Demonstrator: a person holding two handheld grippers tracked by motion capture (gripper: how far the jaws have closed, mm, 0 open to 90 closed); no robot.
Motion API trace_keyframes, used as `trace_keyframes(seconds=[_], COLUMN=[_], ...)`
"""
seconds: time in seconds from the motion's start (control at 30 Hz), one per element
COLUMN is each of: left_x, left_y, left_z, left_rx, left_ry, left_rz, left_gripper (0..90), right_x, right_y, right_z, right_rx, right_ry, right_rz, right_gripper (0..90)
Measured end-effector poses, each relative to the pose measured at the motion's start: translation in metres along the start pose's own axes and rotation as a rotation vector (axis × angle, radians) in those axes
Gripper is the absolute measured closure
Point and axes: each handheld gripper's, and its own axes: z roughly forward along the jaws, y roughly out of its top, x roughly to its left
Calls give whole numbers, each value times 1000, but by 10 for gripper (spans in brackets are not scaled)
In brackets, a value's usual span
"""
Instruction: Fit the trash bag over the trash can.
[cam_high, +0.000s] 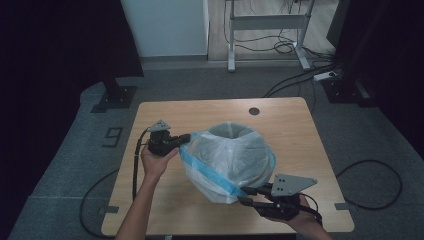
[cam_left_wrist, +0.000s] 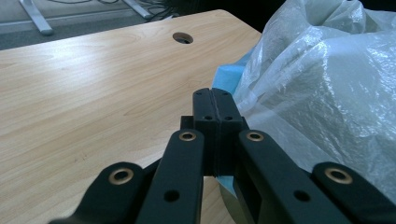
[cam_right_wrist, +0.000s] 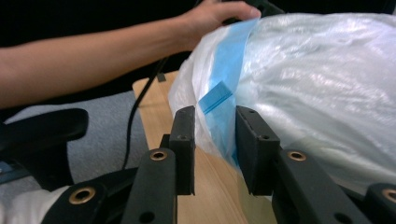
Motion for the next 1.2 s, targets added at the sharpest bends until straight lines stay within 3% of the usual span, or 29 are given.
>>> trace_keyframes(seconds=[0.1, 0.17, 0.33, 0.4, 0.67, 0.77, 0.9, 0.97, 1.1, 1.2], left_x=[0, -1, 0, 1, 2, 3, 3, 2, 0, 1], left_y=[0, 0, 0, 0, 0, -1, -1, -1, 1, 2], left_z=[1, 1, 2, 2, 5, 7, 7, 5, -9, -23], left_rx=[-1, 2, 3, 7, 29, 34, 29, 8, -36, -60], left_ry=[-2, -1, -2, -2, -3, -7, -6, 6, 52, 49], left_rz=[-1, 0, 1, 0, -7, -5, -2, 11, 22, 26], left_gripper=[900, 900, 900, 900, 900, 900, 900, 818, 483, 385], right_x=[1, 2, 8, 7, -11, -22, -27, -26, -14, -5], right_y=[-5, -9, -25, -32, -64, -76, -80, -79, -73, -69], right_z=[7, 12, 30, 38, 63, 63, 59, 56, 47, 37], right_rx=[16, 16, 55, 86, 208, 208, 186, 159, 87, 1], right_ry=[-18, -5, 42, 37, -65, -91, -92, -87, -87, -81], right_rz=[-16, -14, -36, -34, -10, 35, 63, 67, 52, 52], right_gripper=[793, 890, 892, 892, 891, 891, 889, 790, 548, 468])
